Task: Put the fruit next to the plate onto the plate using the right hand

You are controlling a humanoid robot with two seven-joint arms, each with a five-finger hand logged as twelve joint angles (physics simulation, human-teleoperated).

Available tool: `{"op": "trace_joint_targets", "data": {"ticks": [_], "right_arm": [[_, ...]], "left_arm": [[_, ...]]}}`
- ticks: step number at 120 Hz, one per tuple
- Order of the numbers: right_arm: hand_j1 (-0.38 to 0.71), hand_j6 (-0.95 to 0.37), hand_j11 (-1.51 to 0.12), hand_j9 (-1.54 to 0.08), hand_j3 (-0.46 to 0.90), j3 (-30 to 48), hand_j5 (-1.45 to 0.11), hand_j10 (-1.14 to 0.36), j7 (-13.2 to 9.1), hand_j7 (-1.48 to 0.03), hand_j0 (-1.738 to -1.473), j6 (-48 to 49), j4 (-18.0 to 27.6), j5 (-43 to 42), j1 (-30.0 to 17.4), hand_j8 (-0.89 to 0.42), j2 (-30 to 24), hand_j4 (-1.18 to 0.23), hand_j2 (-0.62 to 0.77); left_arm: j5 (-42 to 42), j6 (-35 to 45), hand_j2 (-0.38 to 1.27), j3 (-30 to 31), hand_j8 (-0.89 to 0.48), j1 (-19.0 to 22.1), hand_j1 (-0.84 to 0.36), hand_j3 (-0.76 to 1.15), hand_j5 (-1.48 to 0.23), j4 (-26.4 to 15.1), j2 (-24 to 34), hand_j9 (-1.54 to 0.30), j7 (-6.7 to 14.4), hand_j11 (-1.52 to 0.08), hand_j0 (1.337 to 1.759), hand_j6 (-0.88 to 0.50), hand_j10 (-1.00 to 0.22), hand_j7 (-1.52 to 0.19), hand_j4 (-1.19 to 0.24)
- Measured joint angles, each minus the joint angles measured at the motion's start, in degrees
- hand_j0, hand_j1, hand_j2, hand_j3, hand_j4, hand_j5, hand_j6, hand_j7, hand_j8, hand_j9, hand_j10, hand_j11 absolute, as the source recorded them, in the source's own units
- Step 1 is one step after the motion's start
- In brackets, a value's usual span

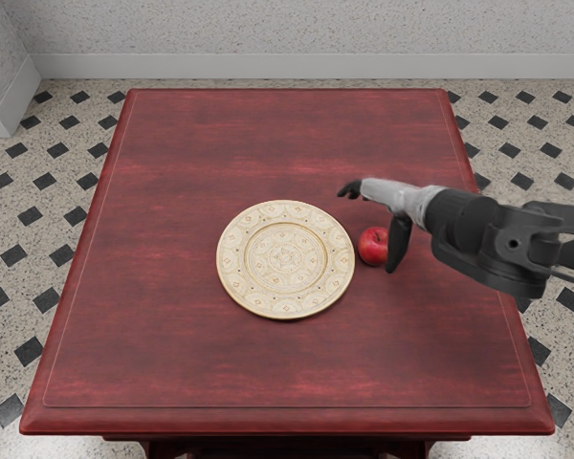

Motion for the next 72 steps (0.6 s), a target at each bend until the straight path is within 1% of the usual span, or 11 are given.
{"op": "trace_joint_targets", "data": {"ticks": [36, 72], "right_arm": [[-0.06, -0.25, -0.32, -0.32, 0.00, -0.1, -0.32, -0.24, 0.0, -0.31, -1.658, -3.2, -0.5, -3.4, -4.5, -0.25, -0.1, -0.25, -0.05], [0.06, -0.34, -0.44, -0.44, 0.00, -0.1, -0.44, -0.34, 0.0, -0.44, -1.658, -3.7, -1.9, -4.3, -6.3, -0.34, 0.4, -0.34, -0.07]], "left_arm": [[0.0, 0.0, 0.05, 0.0, -0.24, 0.0, 0.06, 0.00, -0.32, 0.0, 0.0, -0.32, 0.0, -0.32, 1.658, -0.24, -0.24, -0.32, -0.24], [0.0, 0.0, 0.05, 0.0, -0.24, 0.0, 0.06, 0.00, -0.32, 0.0, 0.0, -0.32, 0.0, -0.32, 1.658, -0.24, -0.24, -0.32, -0.24]]}}
